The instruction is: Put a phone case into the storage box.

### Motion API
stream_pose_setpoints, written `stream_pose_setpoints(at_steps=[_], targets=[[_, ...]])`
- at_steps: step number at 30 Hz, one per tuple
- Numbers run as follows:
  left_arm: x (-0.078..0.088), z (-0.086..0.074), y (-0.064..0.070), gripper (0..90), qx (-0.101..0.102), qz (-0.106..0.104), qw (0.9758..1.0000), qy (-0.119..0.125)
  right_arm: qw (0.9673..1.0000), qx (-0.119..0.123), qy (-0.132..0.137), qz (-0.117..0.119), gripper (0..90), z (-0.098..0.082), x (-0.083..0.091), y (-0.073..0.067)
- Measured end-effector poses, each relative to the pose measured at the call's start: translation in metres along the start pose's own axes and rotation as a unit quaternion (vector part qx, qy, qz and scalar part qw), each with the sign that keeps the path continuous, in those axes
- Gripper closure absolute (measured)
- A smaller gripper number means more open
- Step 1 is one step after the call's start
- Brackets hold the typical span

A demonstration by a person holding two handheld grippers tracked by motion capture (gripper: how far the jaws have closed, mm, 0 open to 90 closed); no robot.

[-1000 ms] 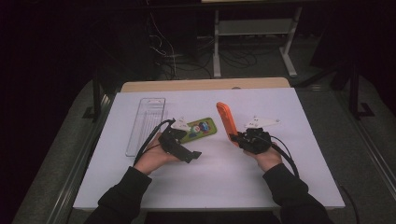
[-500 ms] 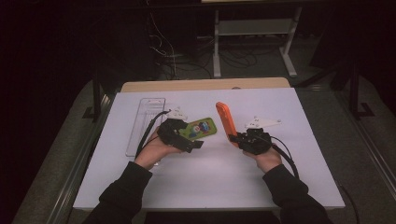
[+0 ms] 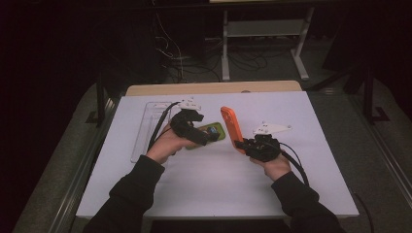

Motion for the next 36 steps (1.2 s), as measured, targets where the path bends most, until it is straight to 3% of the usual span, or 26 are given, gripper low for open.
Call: stream_pose_setpoints(at_steps=[11, 19, 22, 36], targets=[[-0.017, 0.012, 0.003, 0.0, -0.001, -0.017, 0.9998, 0.013, 0.9999, 0.008, 0.003, 0.010, 78.8, 0.002, -0.002, -0.008], [-0.028, 0.014, 0.006, 0.0, 0.014, -0.026, 0.9994, 0.020, 0.9998, 0.013, 0.006, 0.015, 78.8, 0.004, -0.003, -0.011], [-0.030, 0.015, 0.006, 0.0, 0.008, -0.027, 0.9993, 0.024, 0.9997, 0.013, 0.010, 0.018, 78.8, 0.005, -0.003, -0.013], [-0.034, 0.015, 0.006, 0.0, 0.029, -0.033, 0.9983, 0.037, 0.9995, 0.015, 0.012, 0.025, 78.9, 0.007, -0.004, -0.020]])
Point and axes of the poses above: each handheld gripper's, and its own axes: x roughly backward along the jaws, z roughly out of its top, y roughly to its right, the point moved 1 cm from there along -x, roughly forward along the jaws, and after that the axes turned 5 degrees about x, right-handed, at the moved point
